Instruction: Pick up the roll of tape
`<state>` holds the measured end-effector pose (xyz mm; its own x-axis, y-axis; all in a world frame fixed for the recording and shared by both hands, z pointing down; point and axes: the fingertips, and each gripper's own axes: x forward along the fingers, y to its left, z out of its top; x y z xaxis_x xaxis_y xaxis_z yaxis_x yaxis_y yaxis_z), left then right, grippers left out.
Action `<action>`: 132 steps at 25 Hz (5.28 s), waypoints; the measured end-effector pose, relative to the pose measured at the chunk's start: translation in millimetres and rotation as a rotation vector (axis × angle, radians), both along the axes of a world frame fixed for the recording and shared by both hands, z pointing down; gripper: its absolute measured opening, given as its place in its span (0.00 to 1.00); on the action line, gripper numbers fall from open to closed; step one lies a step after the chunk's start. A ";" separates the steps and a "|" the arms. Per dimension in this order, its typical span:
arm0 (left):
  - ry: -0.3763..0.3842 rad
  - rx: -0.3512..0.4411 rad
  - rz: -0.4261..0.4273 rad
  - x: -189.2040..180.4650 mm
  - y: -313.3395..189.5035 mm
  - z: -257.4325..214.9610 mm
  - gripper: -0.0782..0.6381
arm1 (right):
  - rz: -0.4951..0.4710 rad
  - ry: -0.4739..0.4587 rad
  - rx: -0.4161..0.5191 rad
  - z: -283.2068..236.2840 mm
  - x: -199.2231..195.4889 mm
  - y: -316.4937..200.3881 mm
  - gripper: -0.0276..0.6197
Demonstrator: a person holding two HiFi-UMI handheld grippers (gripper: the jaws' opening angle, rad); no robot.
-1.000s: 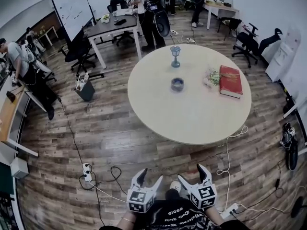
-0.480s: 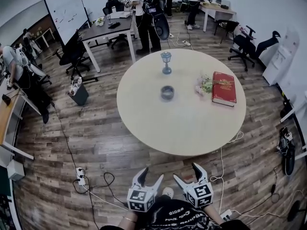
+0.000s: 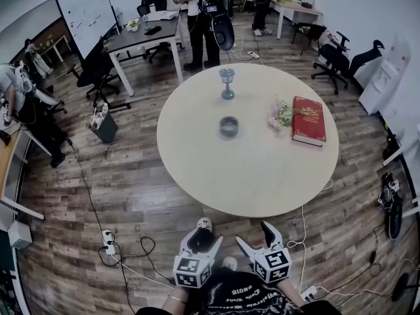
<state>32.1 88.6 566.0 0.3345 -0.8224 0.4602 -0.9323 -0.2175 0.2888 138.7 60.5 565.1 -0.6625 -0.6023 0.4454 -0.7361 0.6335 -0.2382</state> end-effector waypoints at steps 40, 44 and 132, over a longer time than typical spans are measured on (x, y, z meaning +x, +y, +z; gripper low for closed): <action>-0.036 0.057 0.362 -98.1 -287.8 1.6 0.55 | 0.285 0.069 -0.050 1.3 -108.4 -245.8 0.62; -0.038 0.050 0.317 -99.8 -297.3 0.5 0.55 | 0.266 0.056 -0.045 -6.7 -103.3 -261.8 0.61; -0.132 0.037 0.142 -121.8 -318.9 -4.0 0.55 | 0.244 0.242 0.050 -55.4 -81.1 -473.2 0.17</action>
<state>-89.7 -230.4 561.9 0.3873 -0.7884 0.4780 -0.9207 -0.3582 0.1551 57.6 -412.7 509.7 -0.3751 -0.7546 0.5383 -0.8986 0.4386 -0.0114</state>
